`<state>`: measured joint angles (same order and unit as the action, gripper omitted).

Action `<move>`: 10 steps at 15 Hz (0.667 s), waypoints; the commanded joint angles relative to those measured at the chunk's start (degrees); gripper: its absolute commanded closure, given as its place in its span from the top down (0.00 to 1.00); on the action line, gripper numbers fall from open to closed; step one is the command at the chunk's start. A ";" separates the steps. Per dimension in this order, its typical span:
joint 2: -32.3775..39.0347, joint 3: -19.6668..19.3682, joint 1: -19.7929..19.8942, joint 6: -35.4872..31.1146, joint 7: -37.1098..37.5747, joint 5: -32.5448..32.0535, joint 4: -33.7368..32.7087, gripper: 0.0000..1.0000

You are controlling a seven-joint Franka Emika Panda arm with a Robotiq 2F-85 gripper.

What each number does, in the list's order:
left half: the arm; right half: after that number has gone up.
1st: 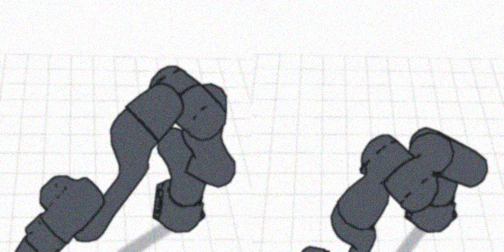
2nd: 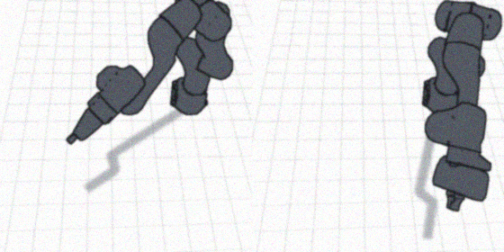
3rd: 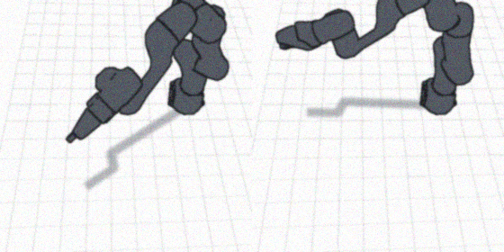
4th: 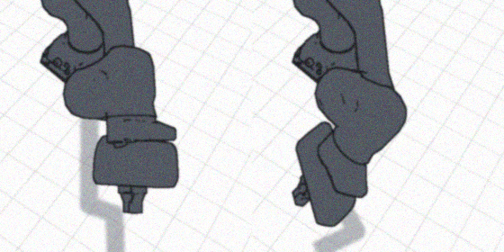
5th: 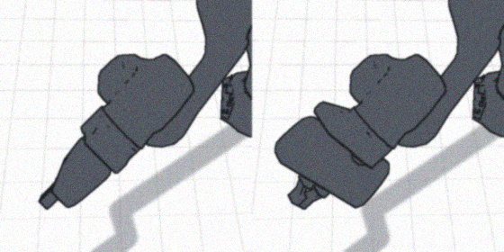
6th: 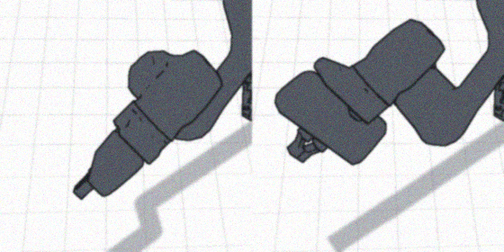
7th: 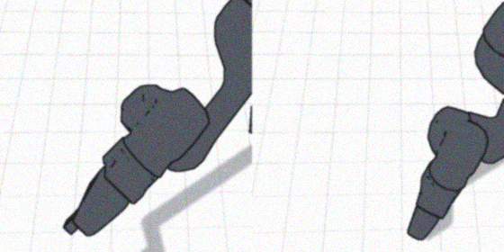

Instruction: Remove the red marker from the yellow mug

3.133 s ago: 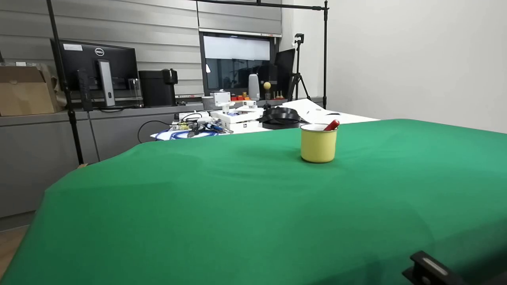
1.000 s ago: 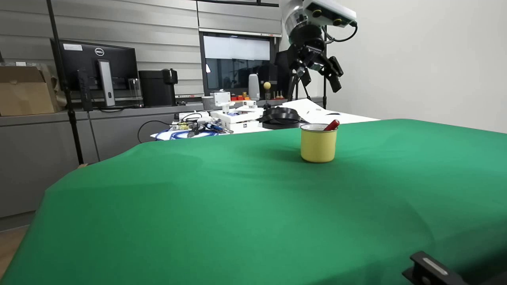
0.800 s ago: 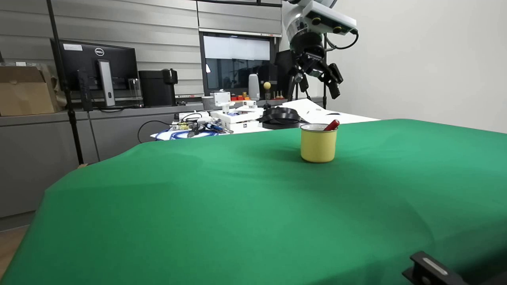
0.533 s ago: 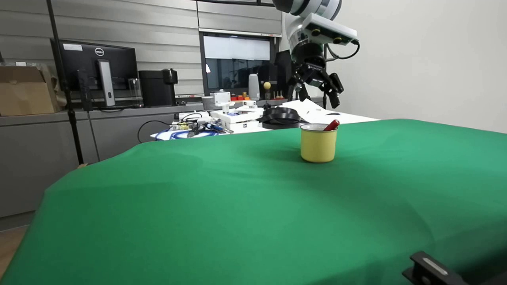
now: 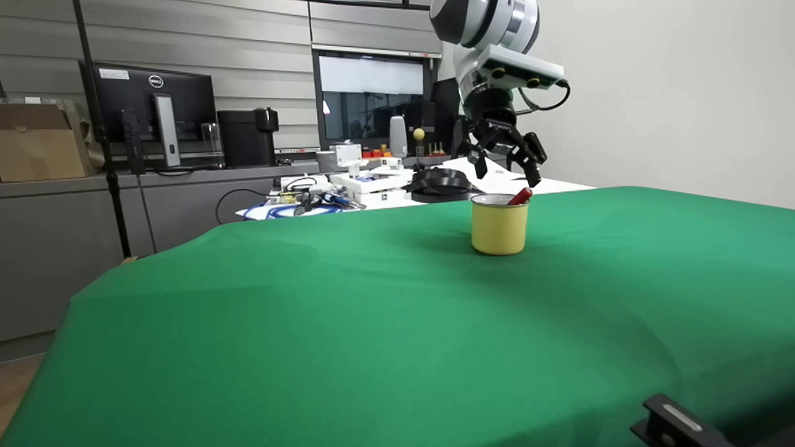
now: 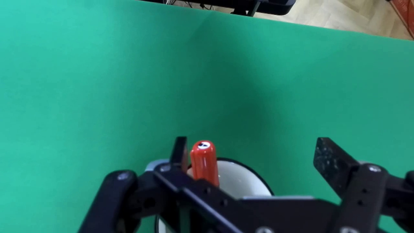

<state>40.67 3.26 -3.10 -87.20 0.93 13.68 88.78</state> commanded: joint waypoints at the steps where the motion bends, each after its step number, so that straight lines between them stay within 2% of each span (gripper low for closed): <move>1: 0.71 -0.14 0.10 -0.12 2.68 1.04 -0.73 1.00; 2: 0.84 -0.11 0.11 -0.24 2.69 1.07 -0.74 1.00; 3: 0.92 -0.10 0.11 -0.51 2.79 1.12 -0.69 0.75; 4: 1.01 -0.09 0.13 -0.81 2.82 1.17 -0.68 0.75; 10: 1.12 -0.02 0.16 -1.85 3.12 1.82 -0.55 0.33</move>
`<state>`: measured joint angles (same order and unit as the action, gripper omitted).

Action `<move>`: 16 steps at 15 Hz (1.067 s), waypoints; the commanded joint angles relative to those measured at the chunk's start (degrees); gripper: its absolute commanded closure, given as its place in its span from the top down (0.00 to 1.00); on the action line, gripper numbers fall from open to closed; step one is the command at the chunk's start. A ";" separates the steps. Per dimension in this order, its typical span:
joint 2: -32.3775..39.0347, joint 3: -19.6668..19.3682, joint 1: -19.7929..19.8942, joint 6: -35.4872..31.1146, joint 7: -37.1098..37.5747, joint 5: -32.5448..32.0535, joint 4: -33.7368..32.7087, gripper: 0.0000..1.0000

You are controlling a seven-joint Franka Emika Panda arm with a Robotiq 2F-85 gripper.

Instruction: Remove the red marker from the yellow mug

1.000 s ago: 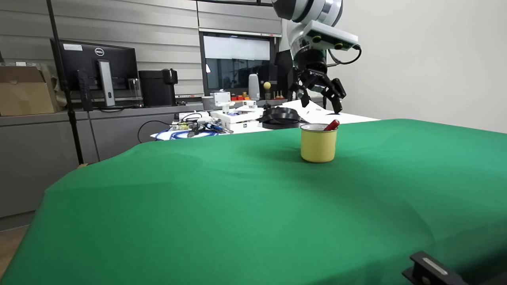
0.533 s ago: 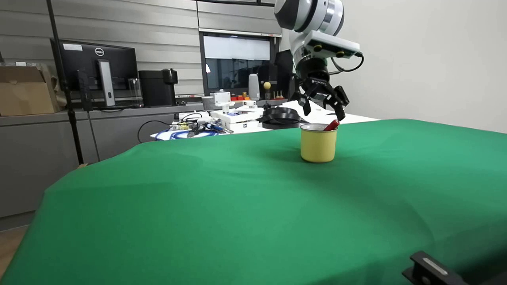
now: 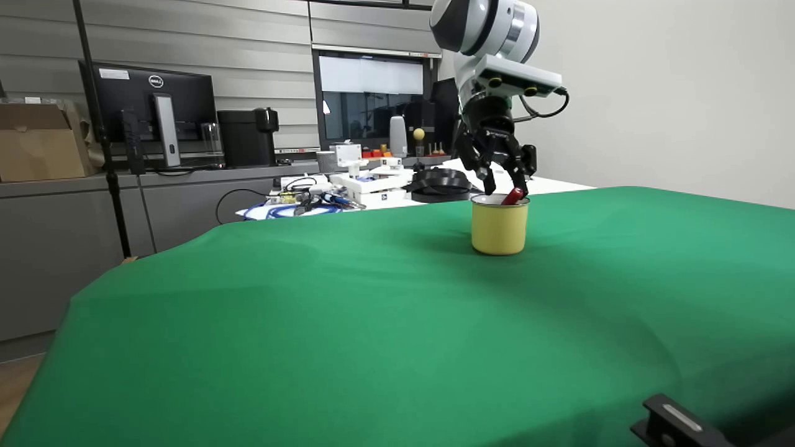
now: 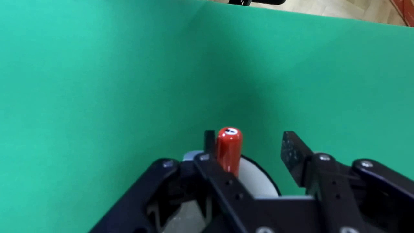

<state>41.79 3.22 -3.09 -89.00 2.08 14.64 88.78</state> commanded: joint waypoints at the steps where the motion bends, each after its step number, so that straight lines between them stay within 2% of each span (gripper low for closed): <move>1: -0.03 0.02 0.14 -0.13 1.99 0.85 -0.51 0.25; 4: -0.05 -0.02 0.14 -0.25 2.24 0.90 -0.54 0.05; 5: -0.07 -0.06 0.15 -0.11 2.52 0.95 -0.60 0.01; 6: -0.09 -0.06 0.23 0.02 2.73 1.10 -0.72 0.05; 10: -2.03 0.27 0.36 1.33 2.92 1.78 -1.11 0.05; 16: -10.30 0.17 0.31 5.20 3.19 2.02 -1.38 0.05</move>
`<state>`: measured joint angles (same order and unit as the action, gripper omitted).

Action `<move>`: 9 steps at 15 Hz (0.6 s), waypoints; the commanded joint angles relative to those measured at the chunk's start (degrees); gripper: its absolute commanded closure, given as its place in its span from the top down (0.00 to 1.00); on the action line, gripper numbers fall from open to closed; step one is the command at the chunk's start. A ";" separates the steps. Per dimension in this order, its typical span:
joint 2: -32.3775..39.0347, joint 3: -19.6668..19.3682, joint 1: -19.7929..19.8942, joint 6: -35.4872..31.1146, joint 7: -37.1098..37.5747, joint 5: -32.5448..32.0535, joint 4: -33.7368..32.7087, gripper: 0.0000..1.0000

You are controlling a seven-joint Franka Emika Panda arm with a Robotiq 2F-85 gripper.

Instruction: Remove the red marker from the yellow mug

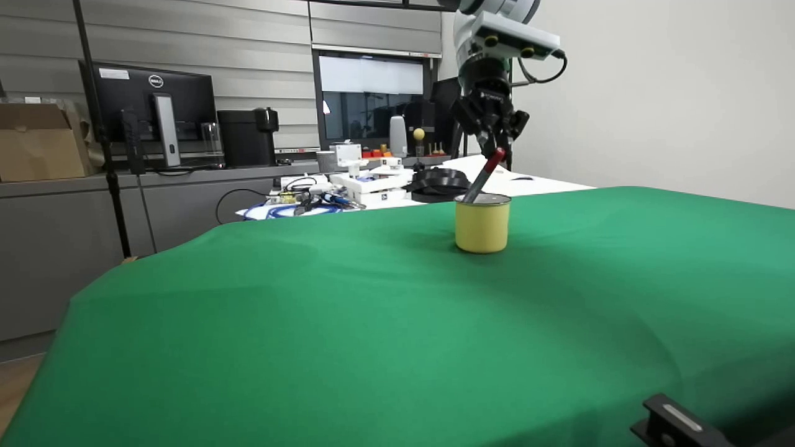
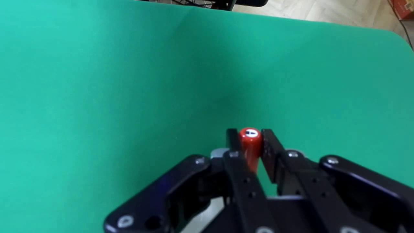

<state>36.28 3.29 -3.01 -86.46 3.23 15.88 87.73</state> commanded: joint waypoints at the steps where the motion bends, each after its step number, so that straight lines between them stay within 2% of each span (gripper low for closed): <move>1: -6.51 0.06 0.29 3.54 1.87 0.77 -0.40 0.05; 5: -13.63 -0.62 0.18 4.08 1.05 -0.79 1.28 0.05; 7: -17.03 -1.70 -0.23 -0.72 1.31 -3.81 4.57 0.05; 9: -19.95 -2.78 0.23 -9.08 1.26 -6.67 9.70 0.05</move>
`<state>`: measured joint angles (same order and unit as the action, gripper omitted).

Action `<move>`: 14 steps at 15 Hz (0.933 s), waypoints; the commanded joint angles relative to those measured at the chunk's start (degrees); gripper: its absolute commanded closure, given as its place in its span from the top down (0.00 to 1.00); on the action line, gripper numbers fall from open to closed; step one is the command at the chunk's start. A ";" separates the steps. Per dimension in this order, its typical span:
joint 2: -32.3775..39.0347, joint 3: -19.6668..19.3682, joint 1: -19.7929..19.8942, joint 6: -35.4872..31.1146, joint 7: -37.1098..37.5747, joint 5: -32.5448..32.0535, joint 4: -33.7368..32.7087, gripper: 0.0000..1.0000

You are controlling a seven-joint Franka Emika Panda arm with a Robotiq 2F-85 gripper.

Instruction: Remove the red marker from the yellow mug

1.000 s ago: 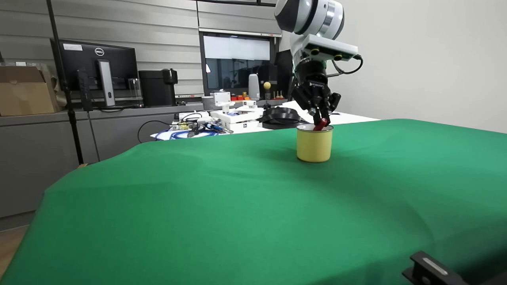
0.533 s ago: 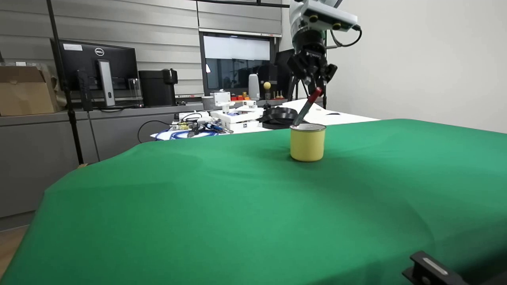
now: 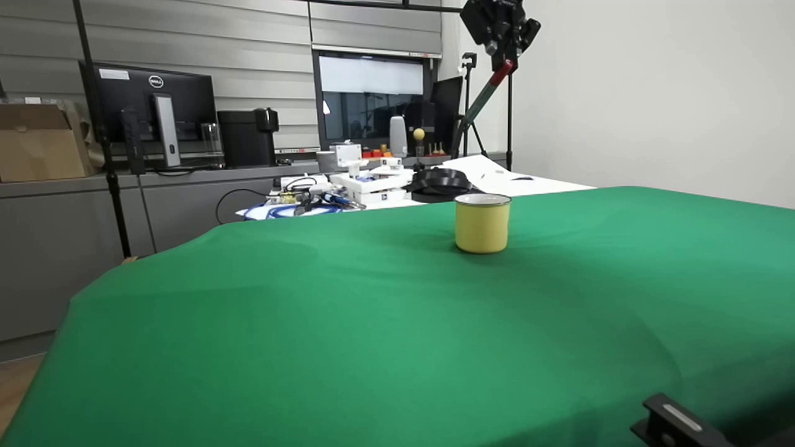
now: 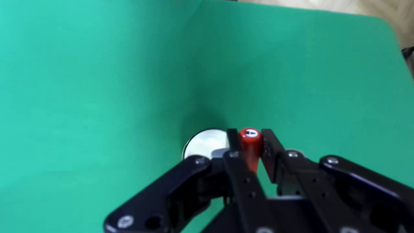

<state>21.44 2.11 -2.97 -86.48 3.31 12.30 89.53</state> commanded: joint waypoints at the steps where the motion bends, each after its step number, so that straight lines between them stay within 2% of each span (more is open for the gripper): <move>1: -6.17 -2.05 0.55 -13.74 1.44 -3.81 10.61 0.05; 5: -6.47 -3.58 1.82 -33.55 3.51 -4.07 19.63 0.05; 9: -2.27 -5.23 0.87 -52.80 9.99 -8.06 28.51 0.05; 11: 0.78 -6.25 -0.12 -58.37 13.74 -10.78 30.98 0.05; 14: 5.02 -8.19 -2.22 -62.06 18.27 -13.43 32.53 0.05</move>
<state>24.00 -3.82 -2.67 -145.91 15.71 1.69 120.81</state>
